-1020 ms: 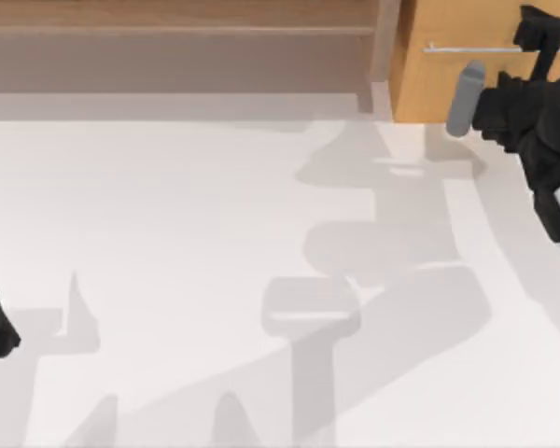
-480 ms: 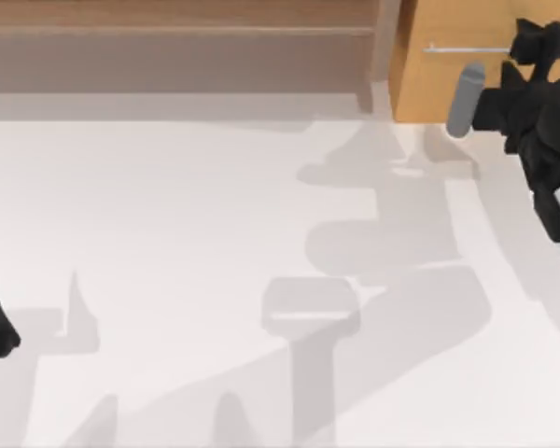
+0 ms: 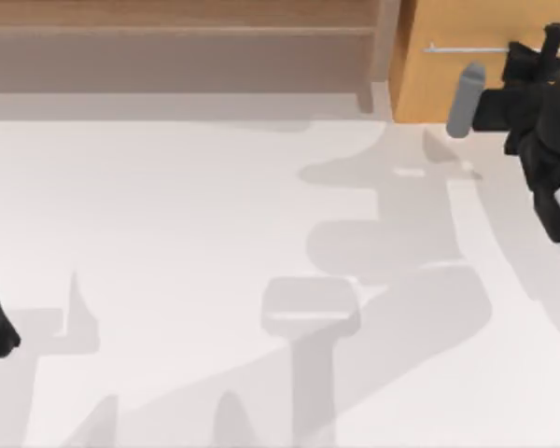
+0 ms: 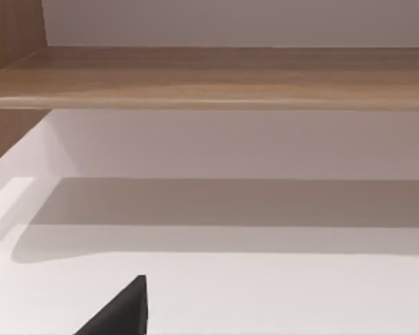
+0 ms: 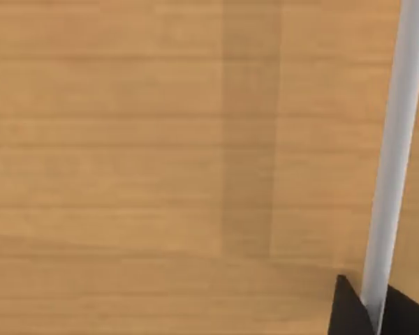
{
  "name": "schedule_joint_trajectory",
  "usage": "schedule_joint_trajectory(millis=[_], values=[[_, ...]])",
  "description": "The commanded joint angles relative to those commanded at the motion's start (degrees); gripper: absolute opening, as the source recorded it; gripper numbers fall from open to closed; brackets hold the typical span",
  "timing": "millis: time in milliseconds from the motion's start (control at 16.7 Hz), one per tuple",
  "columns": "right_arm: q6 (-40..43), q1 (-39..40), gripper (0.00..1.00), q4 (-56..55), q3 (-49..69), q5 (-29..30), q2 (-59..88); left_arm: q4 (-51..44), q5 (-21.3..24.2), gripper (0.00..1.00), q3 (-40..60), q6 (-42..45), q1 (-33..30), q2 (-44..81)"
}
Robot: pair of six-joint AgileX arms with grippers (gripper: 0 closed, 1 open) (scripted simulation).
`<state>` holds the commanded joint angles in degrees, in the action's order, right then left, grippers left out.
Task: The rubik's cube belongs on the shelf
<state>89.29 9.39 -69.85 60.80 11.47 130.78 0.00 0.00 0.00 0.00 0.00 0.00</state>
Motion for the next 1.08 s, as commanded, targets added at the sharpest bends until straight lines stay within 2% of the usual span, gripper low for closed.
schedule_joint_trajectory(millis=[540, 1080], values=[[-0.2, 0.3, 0.00, -0.3, -1.0, 0.1, -0.3, 0.0, 0.0, 1.00, 0.0, 0.0, 0.0, 0.0], [-0.3, 2.1, 0.00, -8.8, -16.0, 1.9, -6.8, 0.0, 0.0, 1.00, 0.0, 0.0, 0.0, 0.0]])
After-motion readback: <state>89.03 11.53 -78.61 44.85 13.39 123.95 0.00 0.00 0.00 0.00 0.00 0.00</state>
